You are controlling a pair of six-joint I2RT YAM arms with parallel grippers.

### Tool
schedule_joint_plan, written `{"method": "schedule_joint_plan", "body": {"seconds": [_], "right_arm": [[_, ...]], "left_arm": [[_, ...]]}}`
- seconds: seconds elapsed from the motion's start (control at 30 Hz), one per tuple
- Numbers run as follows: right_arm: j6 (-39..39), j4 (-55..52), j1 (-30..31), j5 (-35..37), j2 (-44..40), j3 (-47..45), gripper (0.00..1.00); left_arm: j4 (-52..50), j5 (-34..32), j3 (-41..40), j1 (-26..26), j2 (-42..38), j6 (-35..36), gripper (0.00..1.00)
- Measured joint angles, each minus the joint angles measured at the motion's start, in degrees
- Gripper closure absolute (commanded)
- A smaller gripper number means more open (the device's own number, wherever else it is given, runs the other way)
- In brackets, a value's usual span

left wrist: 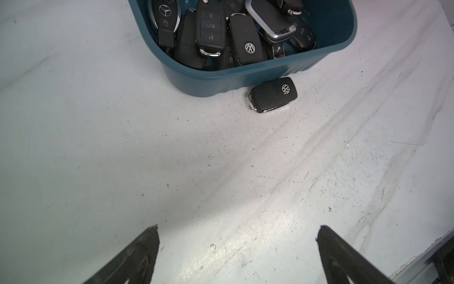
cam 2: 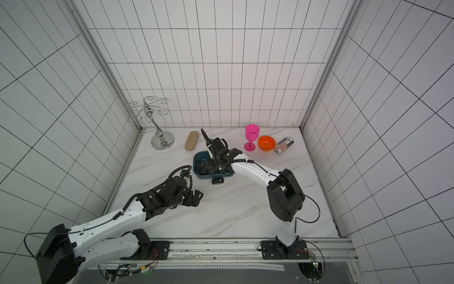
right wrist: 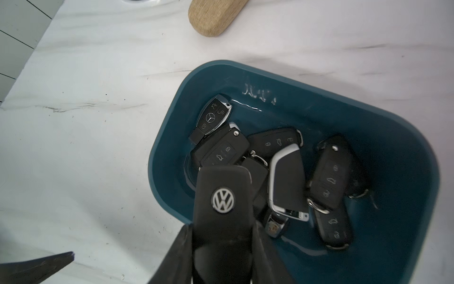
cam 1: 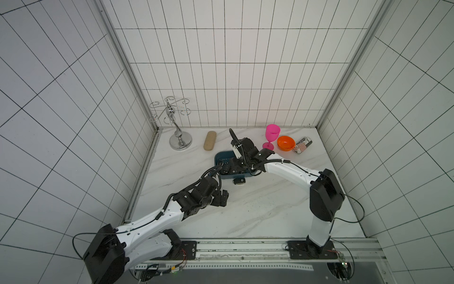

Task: Place the car key into the storage box
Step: Place the car key in the storage box.

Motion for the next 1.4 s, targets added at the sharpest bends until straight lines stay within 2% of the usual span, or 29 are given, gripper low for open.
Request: {"method": "schedule_joint_plan", "body": {"seconds": [0.27,0.5,0.63,0.77,0.93,1.17,1.4], "right_arm": [[0.35,-0.55,-0.33,-1.92,9.99,5.14,0.68],[0.39,-1.22,-1.60,-1.88,14.84,9.64,0.66],[0.39,-1.64,-2.29,-1.88,16.90,12.63,0.65],[0.46,-2.27,-2.64,-1.88,16.94,12.83,0.58],[0.57,-2.69,-2.82,-1.90,16.94,12.83,0.56],[0.57,-2.84,-3.39,-1.92,16.94,12.90,0.41],[0.35,-2.73,-3.41,-2.01,16.85,12.90,0.24]], "left_arm": [[-0.11,-1.11,-0.74,0.00,-0.68,-0.79,0.02],[-0.09,-2.25,-0.74,0.11,2.01,-1.44,0.02],[-0.17,-3.48,-0.68,1.27,5.95,-2.47,0.02],[-0.37,-4.66,0.52,3.45,11.67,-3.26,0.02],[0.55,-5.38,4.39,5.01,20.13,-3.41,0.02],[2.69,-5.53,11.89,6.08,29.05,-3.02,0.02],[3.74,-5.16,14.51,6.56,32.06,-2.51,0.02]]}}
